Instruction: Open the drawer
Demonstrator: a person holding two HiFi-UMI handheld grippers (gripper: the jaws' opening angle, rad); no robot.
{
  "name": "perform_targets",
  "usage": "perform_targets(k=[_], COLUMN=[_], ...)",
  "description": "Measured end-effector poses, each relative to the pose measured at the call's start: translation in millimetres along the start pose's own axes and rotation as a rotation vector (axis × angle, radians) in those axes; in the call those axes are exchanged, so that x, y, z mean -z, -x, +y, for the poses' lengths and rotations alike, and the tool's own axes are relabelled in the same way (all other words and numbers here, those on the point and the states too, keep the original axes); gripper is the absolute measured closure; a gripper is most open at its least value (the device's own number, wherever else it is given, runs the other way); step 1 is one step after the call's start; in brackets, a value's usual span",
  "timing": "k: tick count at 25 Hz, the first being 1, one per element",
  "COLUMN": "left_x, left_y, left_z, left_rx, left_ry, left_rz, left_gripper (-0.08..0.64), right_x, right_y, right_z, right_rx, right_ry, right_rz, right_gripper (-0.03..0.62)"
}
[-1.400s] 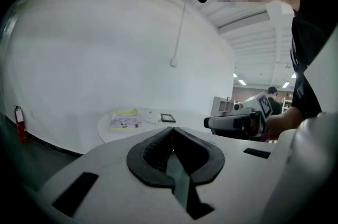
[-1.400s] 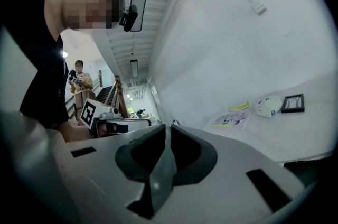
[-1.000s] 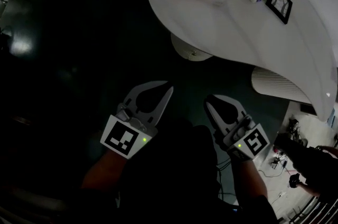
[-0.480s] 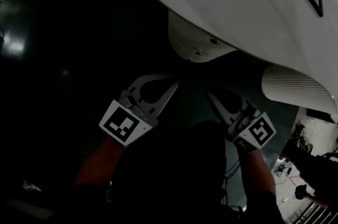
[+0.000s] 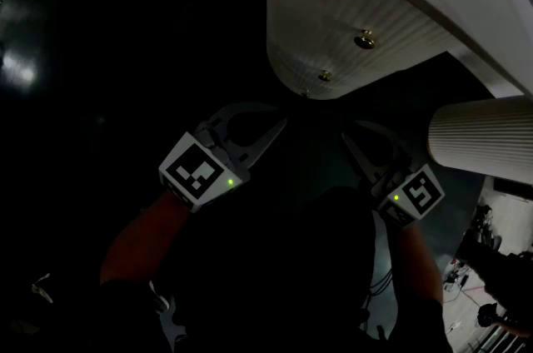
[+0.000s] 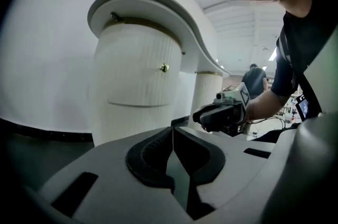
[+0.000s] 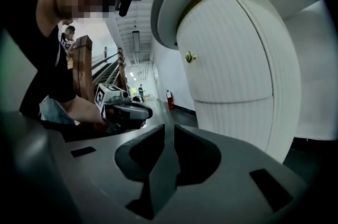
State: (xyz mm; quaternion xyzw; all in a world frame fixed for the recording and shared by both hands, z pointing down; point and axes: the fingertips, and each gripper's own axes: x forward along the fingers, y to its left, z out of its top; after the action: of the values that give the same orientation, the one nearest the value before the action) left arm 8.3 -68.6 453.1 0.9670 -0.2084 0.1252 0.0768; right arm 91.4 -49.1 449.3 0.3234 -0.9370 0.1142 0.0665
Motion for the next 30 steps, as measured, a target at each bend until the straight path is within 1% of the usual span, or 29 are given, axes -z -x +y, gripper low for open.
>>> perform_targets(k=[2, 5, 8, 10, 11, 14, 17, 20, 23, 25, 27, 30], left_x=[20.5, 52.7, 74.4, 85.6, 92.4, 115.9, 143.2, 169.9, 193.1, 208.1, 224.6, 247.5], left_y=[-15.7, -41.4, -52.1, -56.8, -60.3, -75.5, -96.2, -114.8, -126.3, -132.9, -137.9, -145.0], left_z=[10.5, 27.1, 40.7, 43.8, 44.6, 45.6, 39.3, 43.8, 52.6, 56.9, 62.1, 74.1], left_rx=[0.023, 0.054, 0.048, 0.049, 0.054, 0.081, 0.114, 0.098, 0.081, 0.082, 0.082, 0.071], left_ry=[0.001, 0.022, 0.028, 0.041, 0.033, -0.029, -0.048, -0.061, -0.023, -0.003, -0.011, -0.024], left_rz=[0.015, 0.013, 0.006, 0.024, 0.040, 0.090, 0.128, 0.165, 0.192, 0.216, 0.247, 0.282], left_gripper=[0.545, 0.545, 0.545, 0.545, 0.545, 0.545, 0.543, 0.543, 0.535, 0.473, 0.469, 0.469], right_x=[21.2, 56.3, 76.1, 85.3, 91.7, 113.7, 141.4, 167.8, 192.3, 206.1, 216.2, 230.6], right_y=[-3.9, -14.7, -28.3, -34.9, -38.9, -54.6, -65.5, -76.1, -84.2, -87.8, -93.3, -103.4], right_z=[-13.6, -39.2, -51.4, -52.4, -52.8, -59.5, -72.1, -84.2, -91.7, -96.2, -98.3, -101.5], right_rx=[0.000, -0.010, -0.020, -0.033, -0.040, -0.050, -0.047, -0.043, -0.035, -0.037, -0.042, -0.025], right_ry=[0.009, 0.006, -0.002, 0.001, 0.004, 0.019, 0.035, 0.038, 0.030, 0.040, 0.042, 0.014], right_rz=[0.019, 0.041, 0.045, 0.054, 0.062, 0.091, 0.122, 0.153, 0.172, 0.188, 0.204, 0.227], right_gripper=[0.574, 0.574, 0.574, 0.574, 0.573, 0.572, 0.572, 0.565, 0.554, 0.549, 0.548, 0.548])
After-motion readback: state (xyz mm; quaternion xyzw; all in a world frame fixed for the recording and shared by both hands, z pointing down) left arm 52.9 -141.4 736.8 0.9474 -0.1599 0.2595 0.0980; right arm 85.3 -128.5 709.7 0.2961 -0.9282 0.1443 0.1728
